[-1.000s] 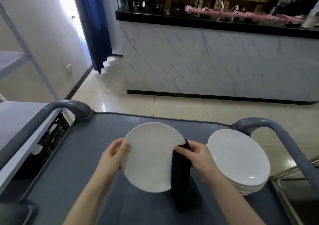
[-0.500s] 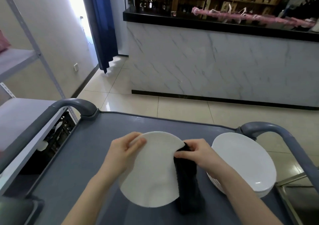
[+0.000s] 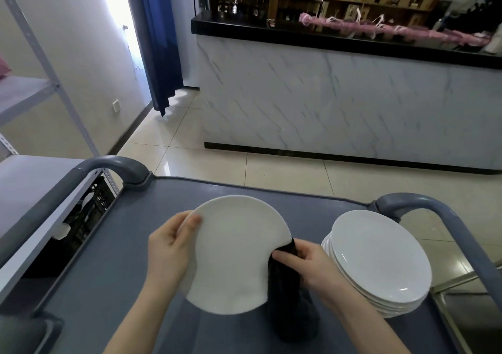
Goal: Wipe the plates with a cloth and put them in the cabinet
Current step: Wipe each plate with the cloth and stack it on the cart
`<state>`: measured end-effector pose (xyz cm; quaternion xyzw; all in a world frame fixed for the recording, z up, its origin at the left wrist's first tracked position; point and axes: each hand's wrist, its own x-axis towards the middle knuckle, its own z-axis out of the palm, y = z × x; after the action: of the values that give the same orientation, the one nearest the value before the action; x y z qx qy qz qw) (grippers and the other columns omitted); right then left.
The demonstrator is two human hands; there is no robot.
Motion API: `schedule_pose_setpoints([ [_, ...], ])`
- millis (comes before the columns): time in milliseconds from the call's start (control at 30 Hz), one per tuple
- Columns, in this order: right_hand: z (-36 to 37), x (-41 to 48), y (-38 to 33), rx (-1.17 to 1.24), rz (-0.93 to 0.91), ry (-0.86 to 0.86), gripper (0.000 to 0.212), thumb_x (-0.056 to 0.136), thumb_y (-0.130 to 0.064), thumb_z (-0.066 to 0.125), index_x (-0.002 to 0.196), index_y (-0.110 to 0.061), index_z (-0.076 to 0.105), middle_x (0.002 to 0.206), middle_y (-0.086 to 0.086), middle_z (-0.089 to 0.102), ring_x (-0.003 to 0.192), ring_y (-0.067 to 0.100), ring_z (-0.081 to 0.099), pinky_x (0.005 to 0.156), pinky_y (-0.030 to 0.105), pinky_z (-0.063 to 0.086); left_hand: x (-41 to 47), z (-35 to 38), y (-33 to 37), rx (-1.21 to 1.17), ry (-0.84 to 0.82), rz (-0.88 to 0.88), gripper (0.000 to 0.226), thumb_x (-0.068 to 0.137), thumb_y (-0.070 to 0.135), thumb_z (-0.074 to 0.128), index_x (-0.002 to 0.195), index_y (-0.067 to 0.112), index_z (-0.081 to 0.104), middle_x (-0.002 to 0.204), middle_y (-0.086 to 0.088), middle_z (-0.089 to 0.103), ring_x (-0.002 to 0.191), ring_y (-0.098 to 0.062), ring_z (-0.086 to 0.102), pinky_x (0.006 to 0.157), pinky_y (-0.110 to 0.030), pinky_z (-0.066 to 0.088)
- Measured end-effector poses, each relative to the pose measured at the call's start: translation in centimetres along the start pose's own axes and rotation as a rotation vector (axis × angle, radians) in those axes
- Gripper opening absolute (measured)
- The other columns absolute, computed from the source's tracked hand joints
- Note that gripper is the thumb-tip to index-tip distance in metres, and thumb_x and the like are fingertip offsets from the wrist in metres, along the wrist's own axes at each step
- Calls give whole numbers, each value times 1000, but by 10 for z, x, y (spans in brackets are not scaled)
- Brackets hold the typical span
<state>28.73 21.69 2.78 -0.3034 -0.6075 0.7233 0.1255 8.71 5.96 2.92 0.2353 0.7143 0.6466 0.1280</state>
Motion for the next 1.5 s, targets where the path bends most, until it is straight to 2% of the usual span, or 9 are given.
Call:
schedule_pose_setpoints([
  [233,3,0,11,-55,-99,140,19,84,-27,73,99,-16,76,102,7,76,101,28,70,89,44,56,16,3,-12,275,-176,-53,19,97,58,40,98,48,56,84,14,66,78,-4,58,65,-27,45],
  [333,7,1,3,-482,-327,385,13,91,-21,69,100,-30,74,89,-18,74,84,1,67,78,23,52,20,0,-22,534,-242,-81,35,103,49,40,137,43,45,91,5,65,89,-16,63,81,-41,49],
  [533,29,-13,9,-1012,-725,496,27,87,-7,65,112,-12,72,78,-1,72,65,18,66,59,32,51,0,32,12,-430,-224,-744,54,98,62,45,137,26,37,118,-22,66,90,-37,76,67,-46,63],
  [733,44,-24,24,-1142,-907,435,45,71,-10,86,114,-8,73,111,-3,74,91,12,73,70,24,59,4,24,10,-600,-140,-949,24,94,22,65,102,0,57,83,-18,65,79,-36,70,59,-45,62],
  [833,44,-32,28,-1079,-831,320,42,80,-23,77,120,-14,70,121,-9,69,110,9,67,85,24,57,-1,19,-2,-589,-139,-880,9,98,10,54,107,11,52,86,-11,64,68,-24,70,51,-35,59],
  [967,44,-37,30,-595,-424,261,35,93,-28,61,123,-44,54,128,-31,54,130,-5,46,106,7,28,-10,9,-13,-577,-124,-696,60,99,8,55,138,51,40,118,1,62,81,-22,76,60,-37,61],
  [1200,64,-23,33,-981,-636,-8,46,99,-37,47,144,-27,44,150,-18,40,142,-4,28,120,29,10,-19,8,-3,-514,-133,-489,28,103,15,51,106,38,66,103,0,75,84,-20,73,62,-35,60],
  [1333,83,5,22,-973,-494,-110,52,104,-44,27,150,-41,3,159,-29,2,145,-11,-4,121,25,-5,-27,13,2,-476,-148,-427,25,104,16,49,110,35,65,109,-4,75,96,-23,73,74,-35,61],
  [1500,72,25,18,-939,-376,3,52,106,-41,26,147,-42,-5,159,-27,-5,143,-14,-12,123,29,-4,-30,9,3,-473,-101,-391,26,105,14,48,105,35,64,116,-7,66,90,-21,66,72,-38,56],
])
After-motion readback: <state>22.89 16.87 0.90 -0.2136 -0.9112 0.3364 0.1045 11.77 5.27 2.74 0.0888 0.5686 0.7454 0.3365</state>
